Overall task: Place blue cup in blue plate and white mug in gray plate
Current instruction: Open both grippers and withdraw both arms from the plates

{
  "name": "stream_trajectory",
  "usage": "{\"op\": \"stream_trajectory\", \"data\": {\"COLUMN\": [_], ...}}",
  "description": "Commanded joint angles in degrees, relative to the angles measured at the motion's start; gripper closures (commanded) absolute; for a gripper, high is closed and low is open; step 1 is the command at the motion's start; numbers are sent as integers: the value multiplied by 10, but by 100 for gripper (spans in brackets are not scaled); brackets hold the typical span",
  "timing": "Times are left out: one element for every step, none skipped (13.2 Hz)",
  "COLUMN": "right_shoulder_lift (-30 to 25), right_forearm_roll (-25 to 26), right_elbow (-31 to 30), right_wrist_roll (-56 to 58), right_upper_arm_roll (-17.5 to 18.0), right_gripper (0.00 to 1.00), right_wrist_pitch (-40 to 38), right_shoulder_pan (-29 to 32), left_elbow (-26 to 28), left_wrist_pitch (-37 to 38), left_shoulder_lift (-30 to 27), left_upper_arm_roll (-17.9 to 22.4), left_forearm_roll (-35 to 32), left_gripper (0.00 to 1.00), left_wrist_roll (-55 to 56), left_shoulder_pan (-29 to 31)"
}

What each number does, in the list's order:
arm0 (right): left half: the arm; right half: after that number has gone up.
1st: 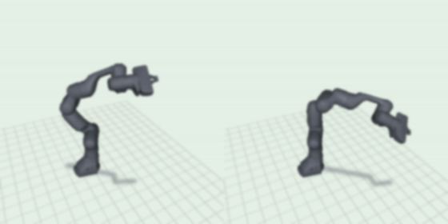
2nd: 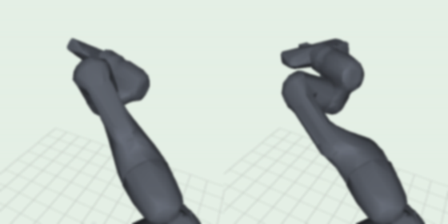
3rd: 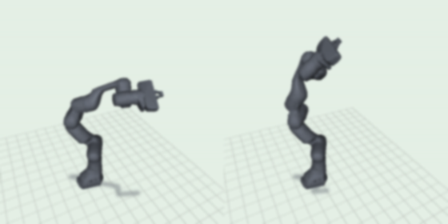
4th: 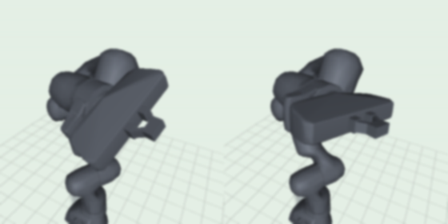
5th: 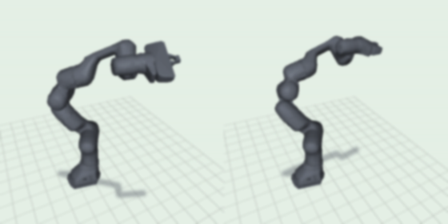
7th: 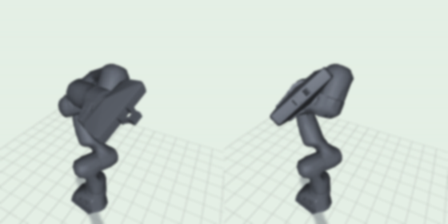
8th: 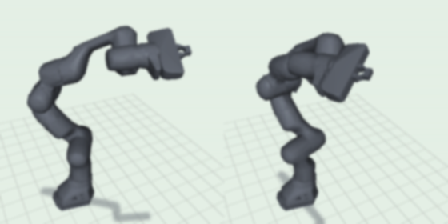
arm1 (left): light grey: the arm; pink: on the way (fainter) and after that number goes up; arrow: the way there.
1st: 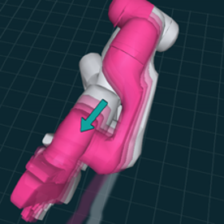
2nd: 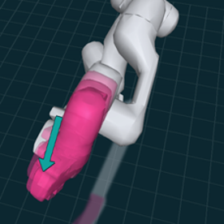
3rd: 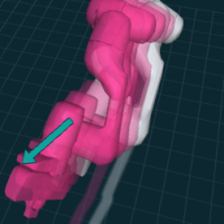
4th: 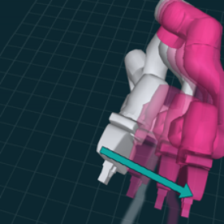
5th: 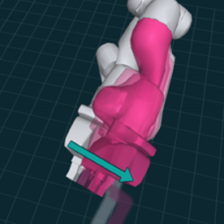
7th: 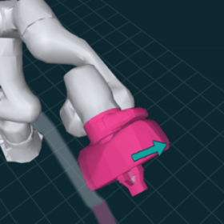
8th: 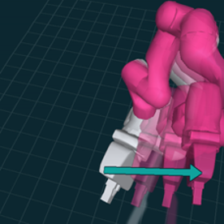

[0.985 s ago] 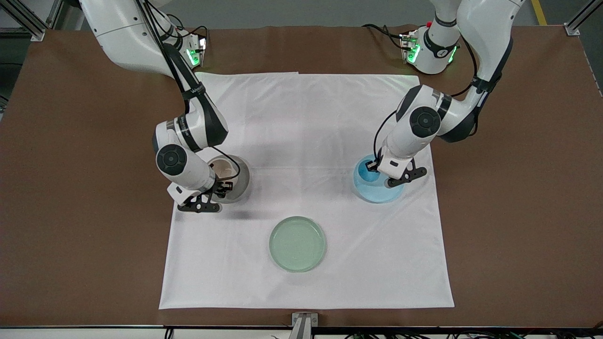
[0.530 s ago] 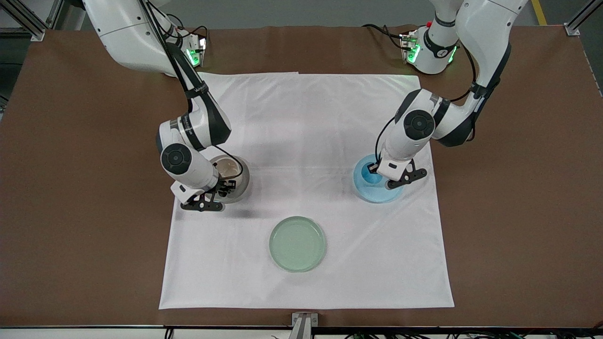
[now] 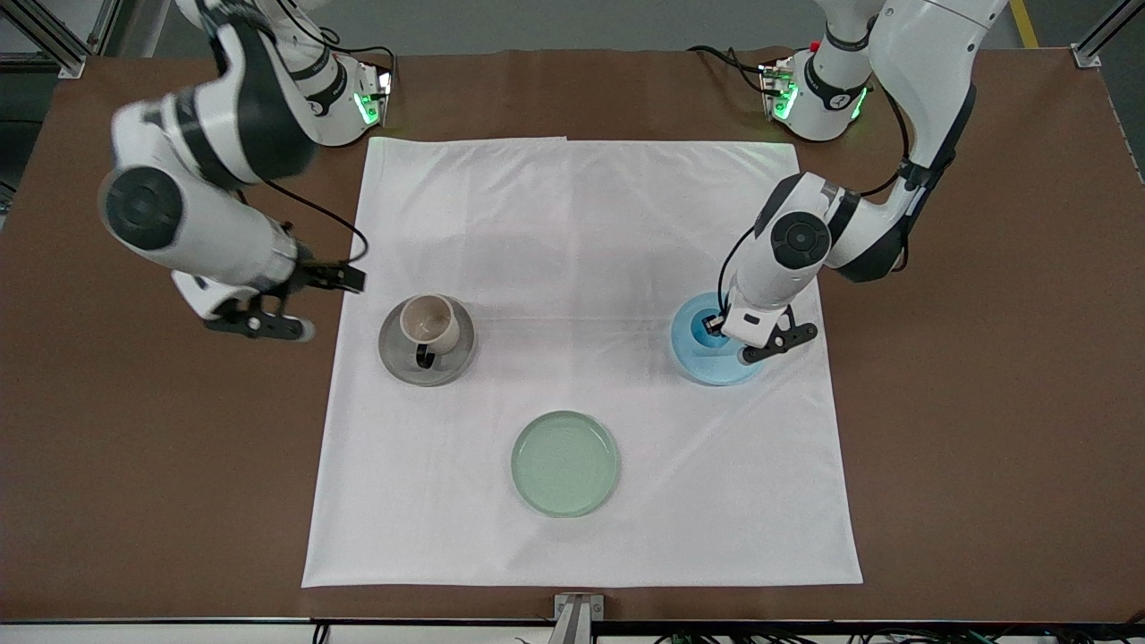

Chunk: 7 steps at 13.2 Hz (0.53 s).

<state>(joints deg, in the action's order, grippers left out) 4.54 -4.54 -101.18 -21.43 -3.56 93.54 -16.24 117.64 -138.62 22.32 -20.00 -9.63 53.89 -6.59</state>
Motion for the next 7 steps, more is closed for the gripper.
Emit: {"op": "stream_trajectory", "data": {"right_shoulder_lift": [-72,-87,-93,-96,-96,-96,-96], "right_forearm_roll": [-2,-2,-1,0,0,0,0], "right_elbow": [-37,-40,-41,-41,-41,-41,-40], "right_wrist_roll": [46,81,113,140,167,185,195], "right_upper_arm_roll": [8,8,8,8,8,8,8], "right_gripper": [0,0,0,0,0,0,0], "right_wrist_pitch": [-38,-42,-42,-42,-42,-40,-37], "right_shoulder_pan": [64,90,112,133,151,164,175], "left_elbow": [-100,-155,-208,-255,-297,-331,-359], "left_wrist_pitch": [116,186,237,269,303,337,366], "left_shoulder_lift": [-23,-23,-23,-24,-25,-25,-27], "left_upper_arm_roll": [3,7,7,7,7,6,4], "left_forearm_roll": [-16,-18,-20,-20,-20,-20,-19], "left_gripper": [0,0,0,0,0,0,0], "left_wrist_roll": [5,-20,-61,-109,-162,-209,-246], "left_shoulder_pan": [8,24,45,63,87,112,131]}}
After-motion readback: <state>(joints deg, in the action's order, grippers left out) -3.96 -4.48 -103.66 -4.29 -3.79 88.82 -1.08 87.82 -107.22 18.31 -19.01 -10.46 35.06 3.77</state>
